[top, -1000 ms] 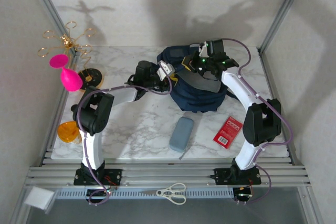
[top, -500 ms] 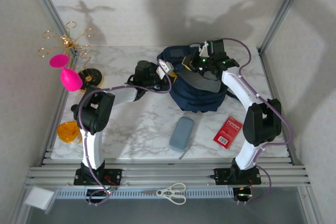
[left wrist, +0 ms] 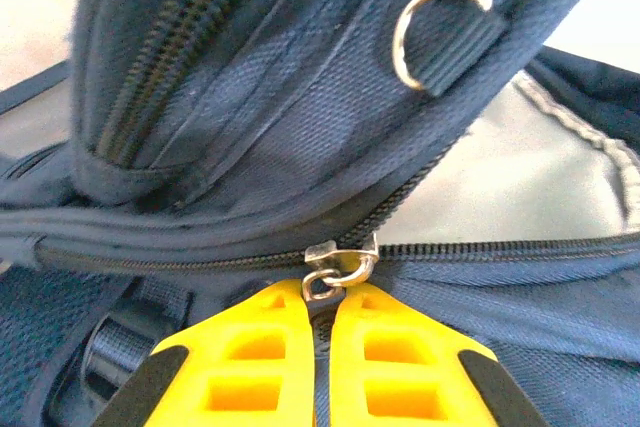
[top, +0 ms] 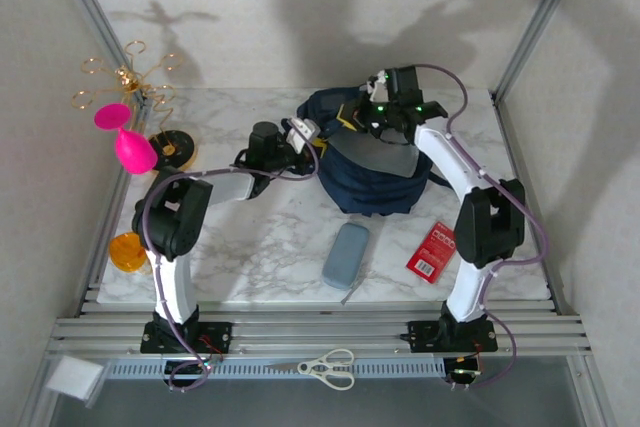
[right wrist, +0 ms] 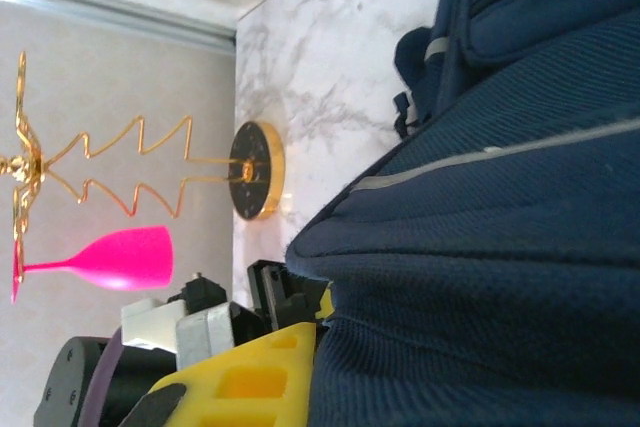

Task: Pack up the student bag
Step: Unzip the student bag at the center of the table.

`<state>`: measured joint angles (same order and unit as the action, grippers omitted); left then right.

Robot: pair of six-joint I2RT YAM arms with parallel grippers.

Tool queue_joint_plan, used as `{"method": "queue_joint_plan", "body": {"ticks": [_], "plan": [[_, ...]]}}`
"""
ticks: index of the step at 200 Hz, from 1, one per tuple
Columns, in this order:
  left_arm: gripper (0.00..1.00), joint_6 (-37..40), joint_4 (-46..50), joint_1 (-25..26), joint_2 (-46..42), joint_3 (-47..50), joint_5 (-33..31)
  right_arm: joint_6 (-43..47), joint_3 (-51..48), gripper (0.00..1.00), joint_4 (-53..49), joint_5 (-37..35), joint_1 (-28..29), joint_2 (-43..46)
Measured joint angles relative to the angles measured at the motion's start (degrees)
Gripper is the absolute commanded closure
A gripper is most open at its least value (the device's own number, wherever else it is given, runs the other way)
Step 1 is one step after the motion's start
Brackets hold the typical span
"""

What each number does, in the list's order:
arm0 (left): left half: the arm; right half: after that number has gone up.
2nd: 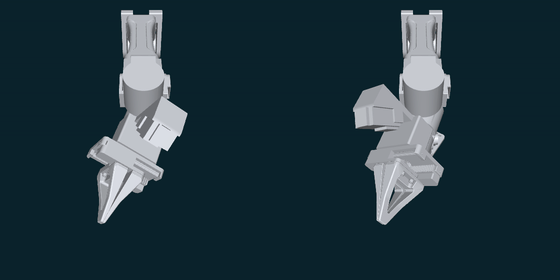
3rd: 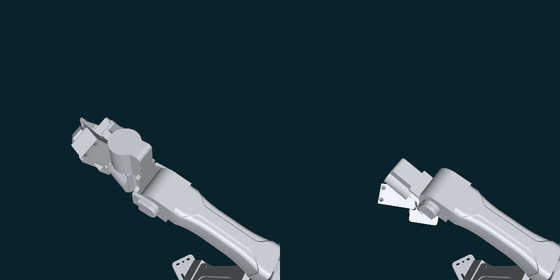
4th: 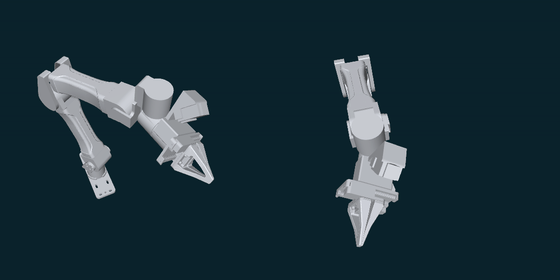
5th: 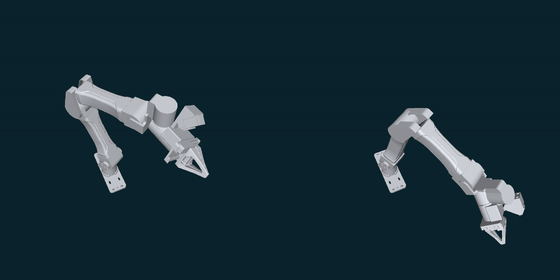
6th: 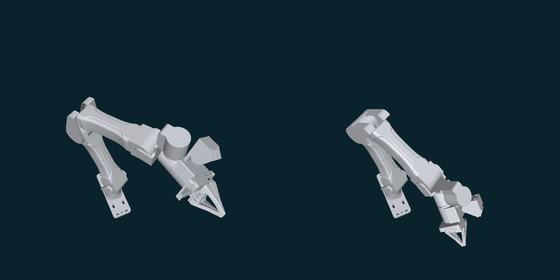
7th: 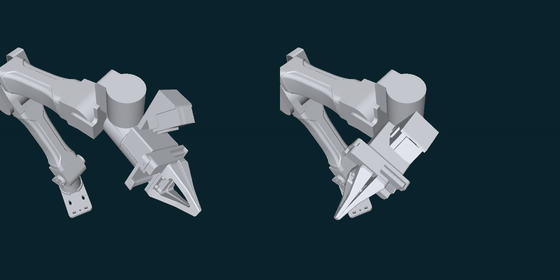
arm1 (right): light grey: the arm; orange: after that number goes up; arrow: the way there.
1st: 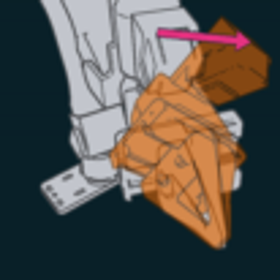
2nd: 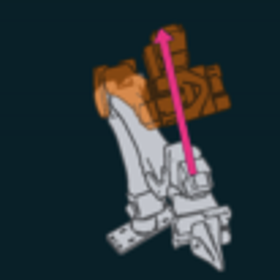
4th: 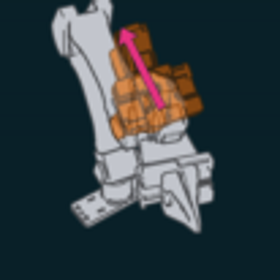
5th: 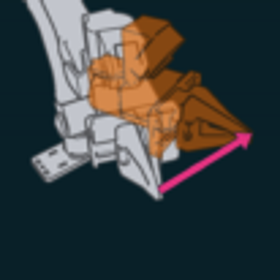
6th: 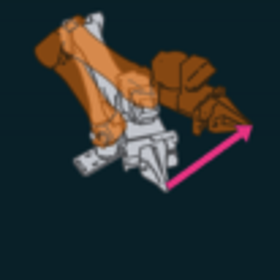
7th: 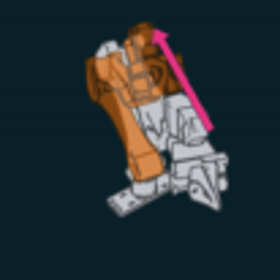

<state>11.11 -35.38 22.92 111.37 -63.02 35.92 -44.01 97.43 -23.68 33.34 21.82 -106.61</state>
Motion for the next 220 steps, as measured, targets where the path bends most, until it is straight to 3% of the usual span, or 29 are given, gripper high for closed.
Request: {"method": "queue_joint_plan", "body": {"ticks": [54,101,141,146,154,164,198,220], "plan": [[1.00,-4.1,1.1,-3.5,-6.9,8.1,-6.1,5.1,4.5,1.00,-4.6,4.5,3.4,-2.1],[1.00,-10.6,4.5,-8.0,-5.9,6.5,-7.4,9.4,5.7,1.00,-7.4,7.1,3.1,-1.8],[1.00,-13.8,5.7,-8.4,-5.3,5.6,-7.2,10.2,5.5,1.00,-6.0,7.1,3.1,-1.7],[0.92,-14.1,5.7,-8.4,-5.4,5.7,-7.2,10.1,5.2,1.00,-5.3,7.1,3.2,-1.7],[0.79,-14.5,6.1,-8.4,-5.5,5.8,-7.2,10.1,5.0,0.94,-4.5,7.1,3.3,-1.8],[0.71,-15.3,6.8,-8.4,-6.0,6.2,-7.3,10.1,4.6,0.89,-4.2,7.1,3.3,-1.8],[0.61,-20.1,9.2,-8.4,-14.6,13.4,-8.3,11.6,0.4,0.59,-3.9,4.5,3.8,-0.2],[0.57,-25.9,9.7,-7.8,-23.0,19.5,-8.9,12.3,-6.7,0.47,-4.7,1.8,3.9,5.0]]}}
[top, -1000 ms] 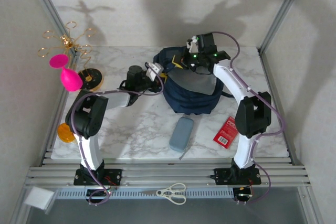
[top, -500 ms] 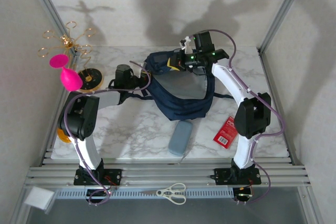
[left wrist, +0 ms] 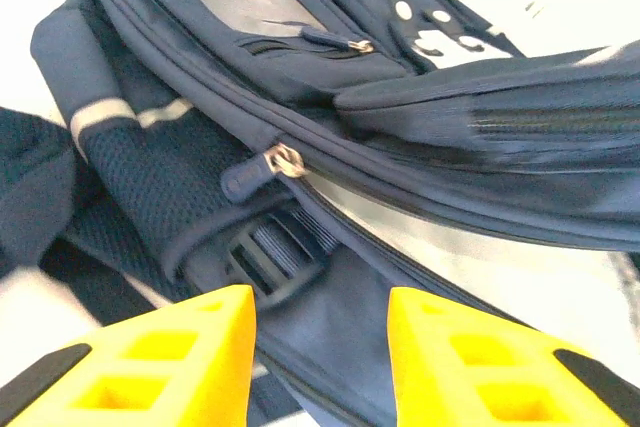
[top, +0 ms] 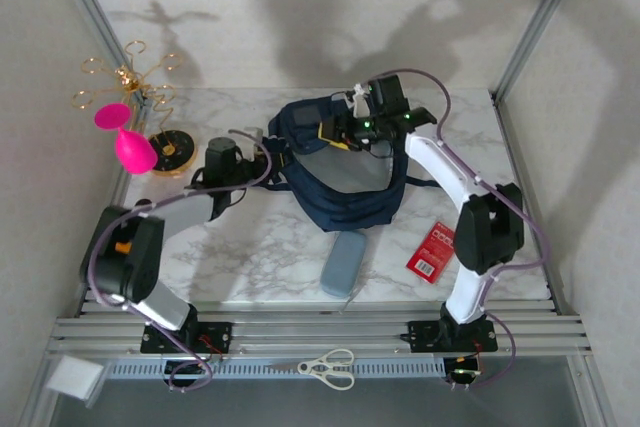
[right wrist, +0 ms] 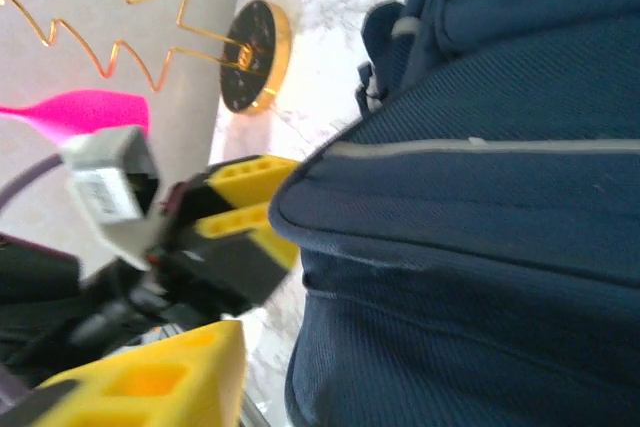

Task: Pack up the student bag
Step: Unzip the student bag at the center of the table, then pick up the pencil pouch from the bottom-center of the table.

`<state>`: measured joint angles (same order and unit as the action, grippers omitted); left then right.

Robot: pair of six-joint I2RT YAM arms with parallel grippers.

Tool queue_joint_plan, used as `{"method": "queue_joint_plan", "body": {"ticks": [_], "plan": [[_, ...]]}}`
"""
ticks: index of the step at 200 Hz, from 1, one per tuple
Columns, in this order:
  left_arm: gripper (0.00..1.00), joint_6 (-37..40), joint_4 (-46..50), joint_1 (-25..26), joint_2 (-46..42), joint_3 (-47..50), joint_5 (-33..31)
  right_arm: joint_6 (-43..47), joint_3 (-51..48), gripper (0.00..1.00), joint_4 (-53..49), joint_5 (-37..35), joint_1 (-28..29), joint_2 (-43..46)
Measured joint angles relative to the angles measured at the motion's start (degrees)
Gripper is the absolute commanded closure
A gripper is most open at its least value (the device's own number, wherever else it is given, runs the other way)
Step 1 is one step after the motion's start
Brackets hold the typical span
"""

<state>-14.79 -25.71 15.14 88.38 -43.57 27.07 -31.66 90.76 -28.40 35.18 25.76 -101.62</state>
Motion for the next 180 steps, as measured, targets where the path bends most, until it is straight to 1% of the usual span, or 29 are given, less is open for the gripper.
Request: {"method": "queue_joint_plan", "body": {"ticks": [19,46,59,79,93,104,126,140,164,180], "plan": [[0.52,-4.6,1.6,2.4,-6.3,4.0,-1.4,0.8,-7.2,0.40,-1.3,-2.4,0.0,6.6],[0.50,-8.0,6.5,9.3,-12.9,6.9,-3.1,0.8,-17.7,0.32,-3.6,-6.2,0.9,17.5],[0.48,-9.6,8.5,11.9,-15.4,8.1,-3.7,0.3,-22.4,0.30,-4.4,-7.5,2.2,22.3],[0.48,-12.4,11.1,14.0,-19.0,10.2,-4.5,-1.4,-28.9,0.26,-6.6,-10.8,4.6,28.7],[0.46,-14.8,12.8,15.5,-20.8,11.6,-5.6,-3.3,-33.1,0.25,-7.5,-12.9,6.2,32.5],[0.46,-17.1,13.3,17.8,-21.8,12.8,-6.2,-5.5,-37.4,0.24,-7.1,-14.0,7.5,35.5],[0.46,-21.6,13.7,24.0,-22.3,15.3,-6.8,-9.4,-46.3,0.22,-5.9,-15.5,10.3,38.8],[0.47,-24.2,13.7,28.1,-21.4,16.3,-7.1,-11.8,-52.2,0.23,-3.3,-15.4,11.5,39.1],[0.50,-28.3,11.9,33.4,-16.7,17.6,-7.2,-15.2,-58.9,0.25,3.5,-13.9,12.0,37.7],[0.56,-30.1,9.4,35.6,-12.6,18.1,-7.2,-16.9,-61.0,0.28,8.9,-13.1,12.0,36.2]]}}
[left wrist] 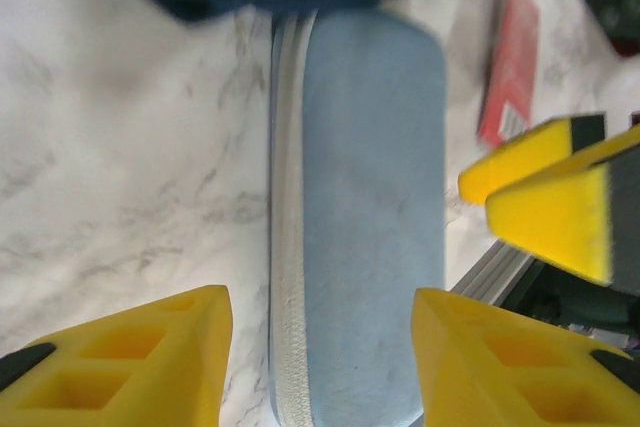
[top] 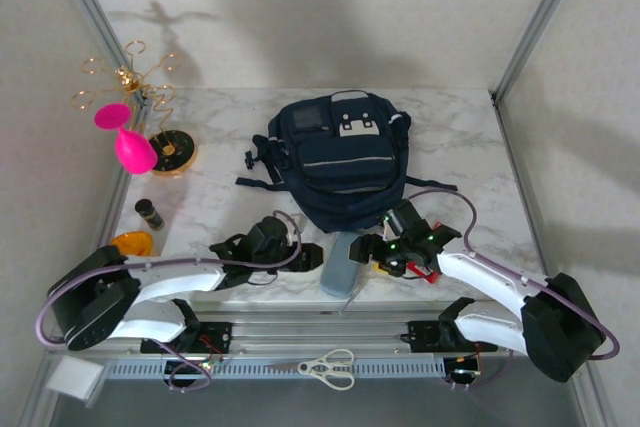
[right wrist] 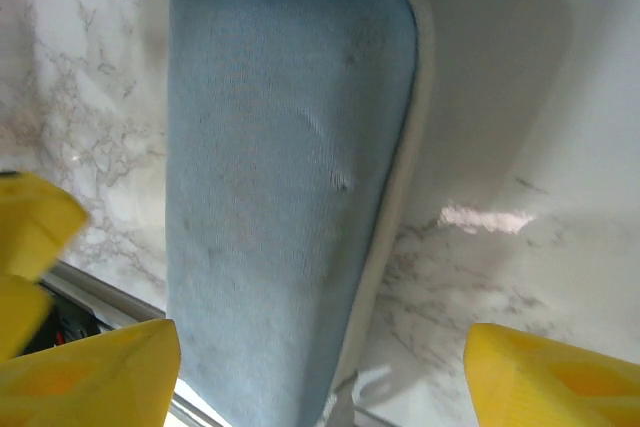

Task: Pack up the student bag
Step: Pick up the pencil pouch from the bottom-center of the table.

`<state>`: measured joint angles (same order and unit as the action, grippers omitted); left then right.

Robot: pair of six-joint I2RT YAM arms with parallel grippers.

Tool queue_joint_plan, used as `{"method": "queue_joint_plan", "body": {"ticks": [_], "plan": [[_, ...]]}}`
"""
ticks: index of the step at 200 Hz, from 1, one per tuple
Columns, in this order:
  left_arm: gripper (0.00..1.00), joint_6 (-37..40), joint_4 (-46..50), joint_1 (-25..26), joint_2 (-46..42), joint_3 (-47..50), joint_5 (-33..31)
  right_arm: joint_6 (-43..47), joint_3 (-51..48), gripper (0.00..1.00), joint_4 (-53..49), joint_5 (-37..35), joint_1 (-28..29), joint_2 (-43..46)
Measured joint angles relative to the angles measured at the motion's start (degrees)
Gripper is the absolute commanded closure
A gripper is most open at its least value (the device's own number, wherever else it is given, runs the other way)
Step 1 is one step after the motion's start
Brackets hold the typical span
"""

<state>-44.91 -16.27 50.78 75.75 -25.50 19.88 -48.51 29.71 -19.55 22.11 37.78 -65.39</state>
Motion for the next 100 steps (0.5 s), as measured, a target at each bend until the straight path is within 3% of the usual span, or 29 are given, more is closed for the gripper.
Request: {"method": "queue_joint_plan", "body": {"ticks": [46,100], "plan": [[0.64,-3.5,-8.1,2.4,9.9,0.0,1.9,-2.8,-3.0,0.39,12.5,1.6,-0.2,-5.8],[0.63,-4.6,-12.2,2.8,13.6,-0.3,3.4,-3.2,-4.6,0.79,18.5,2.7,-1.3,-8.8]]}}
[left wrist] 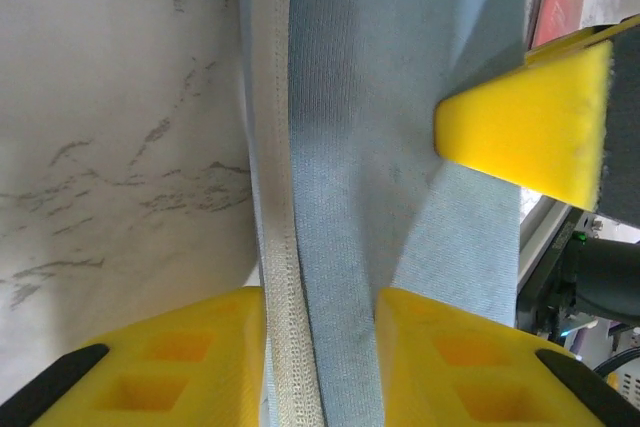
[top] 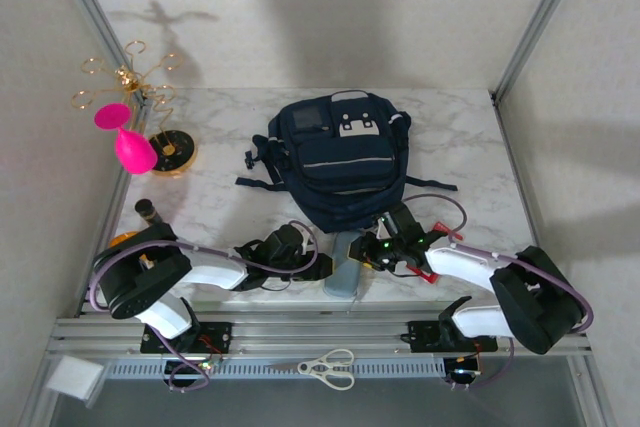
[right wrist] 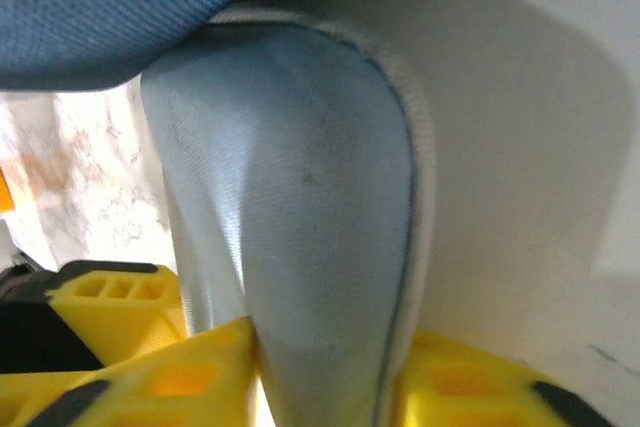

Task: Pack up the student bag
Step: Pick up the pencil pouch from the bottom-center of the table, then open the student bag at the center of the table.

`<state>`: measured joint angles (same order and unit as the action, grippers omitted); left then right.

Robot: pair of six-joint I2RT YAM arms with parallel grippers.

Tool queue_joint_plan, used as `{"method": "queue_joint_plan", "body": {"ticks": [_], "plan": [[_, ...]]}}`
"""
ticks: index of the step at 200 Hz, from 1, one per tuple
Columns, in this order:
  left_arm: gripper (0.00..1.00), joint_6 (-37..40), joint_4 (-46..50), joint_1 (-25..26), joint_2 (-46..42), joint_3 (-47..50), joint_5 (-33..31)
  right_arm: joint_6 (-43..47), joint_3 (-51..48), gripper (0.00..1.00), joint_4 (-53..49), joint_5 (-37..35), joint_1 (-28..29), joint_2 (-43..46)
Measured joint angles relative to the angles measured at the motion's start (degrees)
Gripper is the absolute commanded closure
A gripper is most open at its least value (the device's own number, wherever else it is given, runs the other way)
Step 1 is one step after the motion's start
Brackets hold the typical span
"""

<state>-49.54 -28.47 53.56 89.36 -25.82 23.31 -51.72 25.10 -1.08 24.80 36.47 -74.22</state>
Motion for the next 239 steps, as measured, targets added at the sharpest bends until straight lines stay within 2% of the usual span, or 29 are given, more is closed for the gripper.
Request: {"method": "queue_joint_plan", "body": {"ticks": [24,50,72,94,129,161,185,208,239], "plan": [[0.58,2.1,2.6,0.2,-0.9,-1.3,-0.5,1.2,-0.6,0.91,-1.2,1.2,-2.0,3.6],[0.48,8.6,11.5,0.4,-5.7,-6.3,-3.0,3.4,-1.1,0.91,-6.4,3.1,-7.3,9.4],[0.34,15.8,19.7,0.3,-12.0,-12.4,-8.0,6.4,-1.0,0.91,-12.9,4.1,-12.7,15.5],[0.32,24.9,26.3,0.0,-14.1,-21.5,-14.2,9.3,0.3,0.90,-20.3,4.5,-18.2,21.1],[0.28,42.2,31.7,-1.7,-6.1,-35.5,-19.3,12.9,5.8,0.89,-30.5,4.9,-25.0,26.2],[0.24,54.5,38.2,-4.4,5.4,-44.2,-19.9,15.4,11.0,0.89,-35.9,4.7,-28.8,26.6],[0.28,62.8,43.0,-5.9,10.5,-47.1,-19.3,16.7,13.1,0.89,-37.8,4.4,-31.1,26.0],[0.33,67.1,45.8,-6.8,13.9,-50.0,-19.0,17.4,14.0,0.89,-38.6,4.3,-32.8,25.5],[0.53,70.2,46.1,-8.0,17.4,-53.3,-19.3,18.0,14.3,0.90,-38.8,4.4,-34.2,24.4]]}}
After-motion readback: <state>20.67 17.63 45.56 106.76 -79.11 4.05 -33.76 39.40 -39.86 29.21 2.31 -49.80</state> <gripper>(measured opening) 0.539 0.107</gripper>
